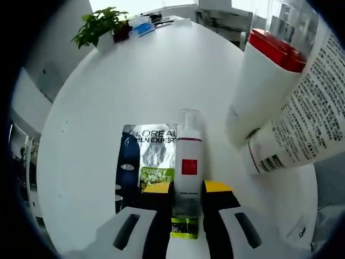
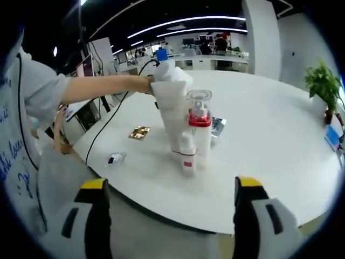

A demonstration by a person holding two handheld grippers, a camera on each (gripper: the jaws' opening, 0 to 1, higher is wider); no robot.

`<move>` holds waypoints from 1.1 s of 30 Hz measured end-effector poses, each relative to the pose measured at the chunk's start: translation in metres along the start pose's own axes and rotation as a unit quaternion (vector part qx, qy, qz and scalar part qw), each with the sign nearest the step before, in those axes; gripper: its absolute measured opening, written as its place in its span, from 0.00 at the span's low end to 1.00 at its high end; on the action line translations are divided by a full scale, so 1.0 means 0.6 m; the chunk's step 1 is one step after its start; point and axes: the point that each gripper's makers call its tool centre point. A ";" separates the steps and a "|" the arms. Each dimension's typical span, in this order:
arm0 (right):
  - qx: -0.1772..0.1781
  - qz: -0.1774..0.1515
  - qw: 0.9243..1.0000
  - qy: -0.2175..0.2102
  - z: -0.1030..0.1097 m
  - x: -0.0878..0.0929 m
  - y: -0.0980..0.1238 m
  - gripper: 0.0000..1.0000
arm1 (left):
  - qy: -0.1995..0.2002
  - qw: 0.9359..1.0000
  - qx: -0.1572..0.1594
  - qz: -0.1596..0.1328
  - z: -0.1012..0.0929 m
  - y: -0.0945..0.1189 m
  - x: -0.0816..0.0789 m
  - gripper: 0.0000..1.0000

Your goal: Arrange the skincare products in the storage area until every visible bottle or jar stands upright without overlapping.

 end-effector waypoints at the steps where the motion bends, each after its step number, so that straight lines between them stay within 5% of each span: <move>1: -0.001 -0.001 1.000 -0.001 0.001 0.000 -0.001 0.96 | 0.004 1.000 -0.002 0.000 0.000 0.002 0.001 0.16; 16: -0.042 -0.025 0.999 -0.012 0.020 -0.009 -0.022 0.92 | 0.092 0.994 -0.043 -0.042 -0.006 0.050 0.021 0.16; 33: -0.078 -0.024 0.996 -0.021 0.048 -0.006 -0.032 0.81 | 0.177 0.975 -0.112 -0.077 -0.029 0.111 0.040 0.16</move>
Point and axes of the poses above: the point that each gripper's makers call its tool centre point, and the gripper's own axes: y roughly backward along the fingers, z roughly to its left, x roughly out of its underside, and after that the axes turned 9 degrees about -z, right-handed
